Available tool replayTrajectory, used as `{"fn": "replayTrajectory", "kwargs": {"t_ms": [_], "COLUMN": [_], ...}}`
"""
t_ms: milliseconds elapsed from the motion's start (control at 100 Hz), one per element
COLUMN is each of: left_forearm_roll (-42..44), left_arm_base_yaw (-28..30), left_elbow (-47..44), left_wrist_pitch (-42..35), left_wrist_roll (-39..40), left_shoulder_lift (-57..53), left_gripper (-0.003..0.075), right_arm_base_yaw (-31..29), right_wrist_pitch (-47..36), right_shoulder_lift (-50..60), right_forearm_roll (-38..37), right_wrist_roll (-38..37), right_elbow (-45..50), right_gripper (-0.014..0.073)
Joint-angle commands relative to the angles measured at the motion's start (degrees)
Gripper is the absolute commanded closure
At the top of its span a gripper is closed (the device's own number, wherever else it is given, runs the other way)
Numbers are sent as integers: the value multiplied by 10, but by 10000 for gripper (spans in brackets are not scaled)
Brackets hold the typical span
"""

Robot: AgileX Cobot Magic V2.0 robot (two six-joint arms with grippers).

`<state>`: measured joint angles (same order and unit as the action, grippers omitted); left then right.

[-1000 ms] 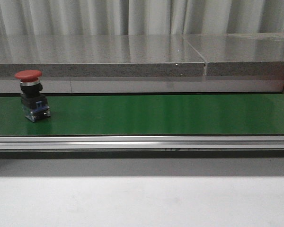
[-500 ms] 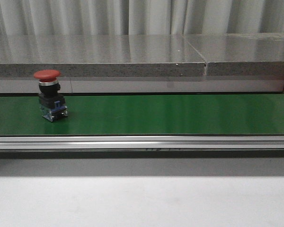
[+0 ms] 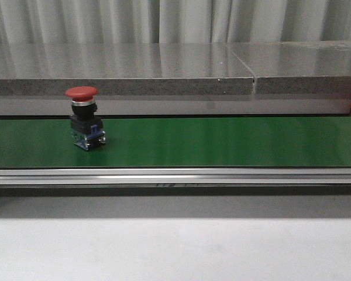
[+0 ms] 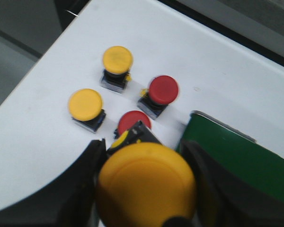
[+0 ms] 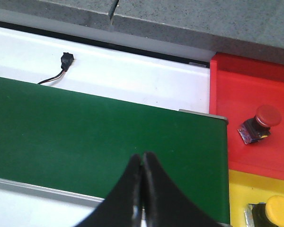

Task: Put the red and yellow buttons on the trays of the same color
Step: 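Move the left gripper to a yellow push button and grasp it, then set the yellow button on the green belt and open the left gripper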

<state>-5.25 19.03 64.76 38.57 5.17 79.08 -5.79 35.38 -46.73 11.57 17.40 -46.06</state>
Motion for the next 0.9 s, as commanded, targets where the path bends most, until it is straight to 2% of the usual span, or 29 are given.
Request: {"fn": "replayTrajectory", "kwargs": {"t_ms": [0, 150, 370, 890], "left_forearm_roll": [-4, -4, -4, 10], "left_arm_base_yaw": [-33, -89, -139, -157], "left_elbow": [14, 14, 14, 9], "left_wrist_pitch": [-14, 4, 6, 12], "left_wrist_roll": [2, 2, 2, 1], "left_shoulder_lift": [-22, -21, 2, 82], "left_gripper": [739, 739, 739, 739], "right_arm_base_yaw": [1, 1, 1, 1], "right_wrist_pitch": [-33, -33, -33, -33], "right_shoulder_lift": [4, 4, 4, 4], "right_forearm_roll": [6, 6, 6, 6], "right_wrist_roll": [6, 6, 6, 6], "right_elbow": [-13, -13, -13, -13], "right_gripper": [661, 661, 661, 661]}}
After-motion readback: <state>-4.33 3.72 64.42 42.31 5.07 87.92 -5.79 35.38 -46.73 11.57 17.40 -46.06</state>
